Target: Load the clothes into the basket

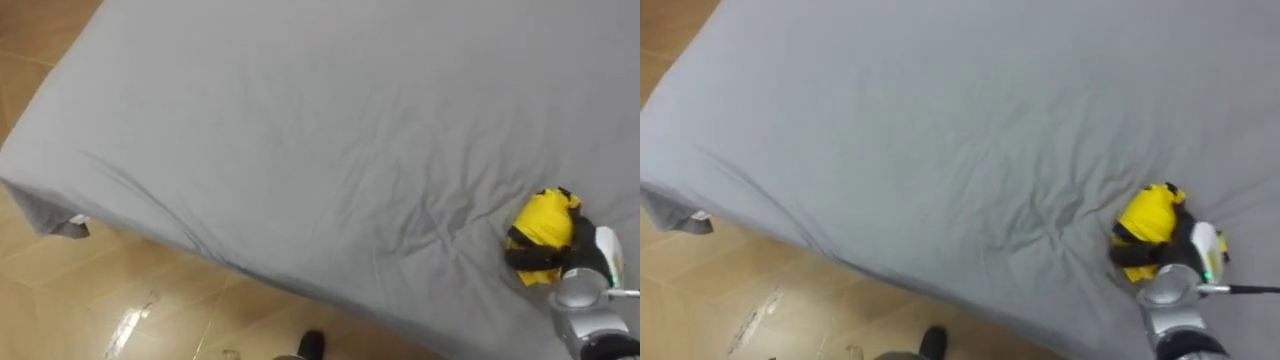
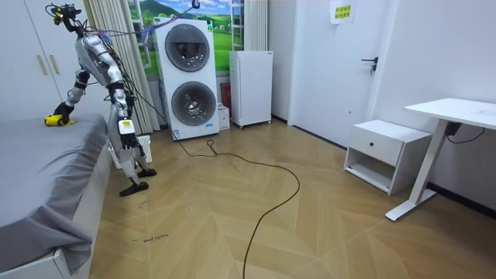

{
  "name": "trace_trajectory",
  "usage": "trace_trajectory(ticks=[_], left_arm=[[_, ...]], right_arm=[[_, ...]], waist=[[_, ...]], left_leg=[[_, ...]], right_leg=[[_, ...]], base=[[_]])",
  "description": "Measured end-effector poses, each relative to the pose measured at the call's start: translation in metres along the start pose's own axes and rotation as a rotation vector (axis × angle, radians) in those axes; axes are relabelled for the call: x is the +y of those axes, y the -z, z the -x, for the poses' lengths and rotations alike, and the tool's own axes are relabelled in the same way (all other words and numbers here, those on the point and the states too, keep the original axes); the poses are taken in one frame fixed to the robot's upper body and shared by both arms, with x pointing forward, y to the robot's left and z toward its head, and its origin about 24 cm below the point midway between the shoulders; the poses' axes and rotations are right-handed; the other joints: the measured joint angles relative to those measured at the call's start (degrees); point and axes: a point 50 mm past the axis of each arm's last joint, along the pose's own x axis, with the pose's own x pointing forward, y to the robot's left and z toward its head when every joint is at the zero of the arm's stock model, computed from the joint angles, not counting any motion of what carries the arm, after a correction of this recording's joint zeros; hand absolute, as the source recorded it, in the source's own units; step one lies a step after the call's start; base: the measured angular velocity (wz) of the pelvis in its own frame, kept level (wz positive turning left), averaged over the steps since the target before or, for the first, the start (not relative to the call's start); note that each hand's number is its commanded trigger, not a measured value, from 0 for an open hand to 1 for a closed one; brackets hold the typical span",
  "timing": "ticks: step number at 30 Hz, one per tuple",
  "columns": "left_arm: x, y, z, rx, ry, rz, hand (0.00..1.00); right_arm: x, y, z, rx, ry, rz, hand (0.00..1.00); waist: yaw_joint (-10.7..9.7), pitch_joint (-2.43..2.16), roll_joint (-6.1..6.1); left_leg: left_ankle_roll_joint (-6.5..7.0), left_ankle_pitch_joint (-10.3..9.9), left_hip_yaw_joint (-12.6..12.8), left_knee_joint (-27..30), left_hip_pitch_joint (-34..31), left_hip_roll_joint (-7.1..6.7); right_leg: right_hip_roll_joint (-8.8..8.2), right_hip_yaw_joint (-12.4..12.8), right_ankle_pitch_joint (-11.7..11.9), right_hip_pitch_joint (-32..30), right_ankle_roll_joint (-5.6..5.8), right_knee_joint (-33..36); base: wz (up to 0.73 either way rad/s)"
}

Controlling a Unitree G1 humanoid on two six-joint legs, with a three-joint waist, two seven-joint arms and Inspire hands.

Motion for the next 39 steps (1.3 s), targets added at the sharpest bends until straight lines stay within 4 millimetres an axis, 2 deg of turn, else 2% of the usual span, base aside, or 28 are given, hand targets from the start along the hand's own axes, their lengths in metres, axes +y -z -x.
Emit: trace_trajectory(ticks=[5,9,12,15,17,18,20,22,23,24,26,29,32,37,39], left_arm=[[-0.005,-0.006,-0.001,-0.002,0.022,-0.053,0.0],[-0.006,-0.01,-0.001,-0.018,0.025,-0.062,0.0],[-0.004,-0.009,-0.001,-0.02,0.017,-0.052,0.0],[-0.002,-0.011,-0.001,-0.031,0.004,-0.043,0.0],[0.0,-0.015,-0.001,-0.056,-0.009,-0.029,0.0],[0.001,-0.016,-0.001,-0.061,-0.013,-0.023,0.0],[0.004,-0.016,0.0,-0.066,-0.028,-0.015,0.0],[0.006,-0.011,0.001,-0.063,-0.034,0.004,0.0],[0.006,-0.01,0.001,-0.061,-0.037,0.011,0.0],[0.007,-0.006,0.002,-0.053,-0.042,0.02,0.0],[0.009,0.002,0.003,-0.033,-0.052,0.022,0.0],[0.016,0.013,0.004,0.014,-0.083,0.05,0.0],[0.02,0.028,0.008,0.059,-0.1,0.071,0.0],[0.023,0.041,0.011,0.116,-0.11,0.079,0.0],[0.024,0.042,0.011,0.124,-0.119,0.086,0.0]], right_arm=[[-0.018,0.004,-0.005,0.054,0.089,-0.054,1.0],[-0.018,0.005,-0.005,0.076,0.093,-0.096,1.0],[-0.013,0.013,-0.002,0.096,0.068,-0.131,1.0],[-0.003,0.025,0.005,0.122,0.017,-0.181,1.0],[0.006,0.037,0.014,0.119,-0.03,-0.19,1.0],[0.009,0.042,0.017,0.124,-0.044,-0.188,1.0],[0.015,0.062,0.028,0.159,-0.085,-0.186,1.0],[0.016,0.072,0.035,0.165,-0.1,-0.204,1.0],[0.017,0.073,0.037,0.159,-0.104,-0.211,1.0],[0.017,0.075,0.041,0.152,-0.112,-0.237,1.0],[0.013,0.075,0.047,0.128,-0.121,-0.26,1.0],[0.003,0.064,0.047,0.068,-0.093,-0.318,1.0],[-0.009,0.06,0.045,0.045,-0.045,-0.36,1.0],[-0.024,0.051,0.044,-0.007,0.012,-0.401,1.0],[-0.028,0.056,0.047,0.001,0.036,-0.41,1.0]], waist=[[-0.1,-0.09,1.21],[-0.5,-0.09,1.09],[-1.3,-0.07,0.49],[-2.0,-0.24,-1.04],[-3.9,-0.27,-2.55],[-4.0,-0.36,-3.16],[-5.4,-0.92,-4.91],[-6.6,-1.22,-5.38],[-7.0,-1.25,-5.39],[-8.2,-1.26,-5.37],[-9.0,-1.42,-5.09],[-11.3,-1.43,-4.96],[-12.8,-1.51,-4.73],[-16.0,-1.58,-4.49],[-16.6,-1.6,-4.56]], left_leg=[[0.25,0.2,-0.4,-1.2,0.3,-0.74],[0.29,0.4,0.0,-2.6,1.5,-0.84],[0.27,0.4,0.6,-4.0,4.0,-0.81],[0.29,0.4,3.4,-4.9,6.6,-0.58],[0.29,0.4,5.6,-6.0,8.8,-0.45],[0.29,0.4,6.1,-6.4,9.5,-0.41],[0.32,0.4,7.6,-7.6,12.8,-0.51],[0.49,0.3,9.4,-8.5,15.5,-0.43],[0.63,0.2,9.9,-8.6,16.2,-0.4],[0.78,0.0,11.1,-9.1,17.9,-0.23],[0.92,-0.6,13.8,-10.2,21.0,0.26],[0.73,-1.0,14.8,-10.5,23.0,0.56],[0.53,-2.4,17.4,-10.5,25.1,1.56],[0.69,-2.5,18.9,-10.2,26.4,1.73],[0.72,-2.5,19.1,-10.3,26.4,1.73]], right_leg=[[-0.29,-0.4,-0.1,-0.2,0.24,0.5],[-0.49,0.7,-0.2,0.0,0.27,0.6],[-0.61,1.5,-0.2,1.6,0.27,0.5],[-0.88,2.7,-0.3,3.6,0.44,0.2],[-1.23,3.8,-0.3,5.2,0.51,-0.8],[-1.16,4.4,-0.3,5.5,0.51,-0.9],[-1.04,5.6,-0.2,8.2,0.72,-2.1],[-1.13,7.2,0.0,10.1,1.0,-2.5],[-1.16,7.7,0.0,10.5,1.07,-2.5],[-1.2,9.2,0.1,11.3,1.18,-2.5],[-1.17,11.7,0.1,12.8,1.25,-2.5],[-1.06,14.3,0.1,13.2,1.46,-2.5],[-0.15,17.3,0.0,13.7,1.64,-2.5],[0.12,20.0,0.1,14.3,2.25,-3.0],[0.14,20.1,0.4,14.3,2.29,-3.2]], base=[[0.11],[0.0],[-0.05],[-0.14],[-0.08],[-0.27],[-0.34],[-0.38],[-0.56],[-0.69],[-0.89],[-0.63],[-0.49],[-0.22],[-0.11]])
